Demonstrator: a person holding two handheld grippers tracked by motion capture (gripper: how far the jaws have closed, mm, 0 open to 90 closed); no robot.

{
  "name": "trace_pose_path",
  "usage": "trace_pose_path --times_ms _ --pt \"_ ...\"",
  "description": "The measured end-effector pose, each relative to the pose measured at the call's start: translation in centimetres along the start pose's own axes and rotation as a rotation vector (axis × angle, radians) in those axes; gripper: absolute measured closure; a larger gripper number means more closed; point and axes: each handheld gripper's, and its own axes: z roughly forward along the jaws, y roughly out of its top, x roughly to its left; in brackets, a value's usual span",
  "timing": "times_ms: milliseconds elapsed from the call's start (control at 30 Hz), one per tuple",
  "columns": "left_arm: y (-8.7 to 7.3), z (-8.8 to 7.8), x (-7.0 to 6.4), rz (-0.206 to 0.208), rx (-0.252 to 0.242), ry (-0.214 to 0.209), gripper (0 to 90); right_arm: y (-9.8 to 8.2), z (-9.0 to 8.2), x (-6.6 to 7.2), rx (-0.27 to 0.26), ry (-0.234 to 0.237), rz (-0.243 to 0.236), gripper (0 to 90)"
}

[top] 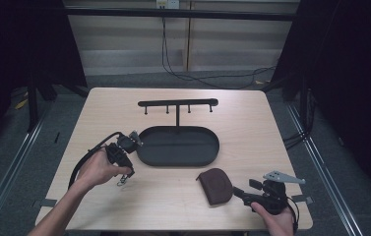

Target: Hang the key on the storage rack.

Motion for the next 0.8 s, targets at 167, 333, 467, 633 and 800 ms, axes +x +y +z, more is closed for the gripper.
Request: trace_pose_path --times_ms 167,333,467,633,800 --pt "0.1 -1.3 0.2 -0.014 -0.024 0.040 68.2 0.0 0.0 0.0 0.000 0.000 0.000 23.9" --pt "0.5 -2.1 0.2 -0.014 -0.026 0.053 68.3 0.0 0.0 0.0 0.001 0.000 -0.001 23.9" --pt "0.8 -3.0 0.2 -0.013 -0.033 0.052 68.3 0.0 0.0 -0.1 -0.001 0.001 0.001 23.9" --pt "1.1 -4.3 0.2 -0.014 -0.050 0.069 68.3 0.0 0.0 0.0 -0.001 0.002 0.002 23.9" --pt "1.4 -5.6 0.2 -0.012 -0.063 0.073 68.4 0.0 0.0 0.0 -0.001 0.001 0.000 23.9"
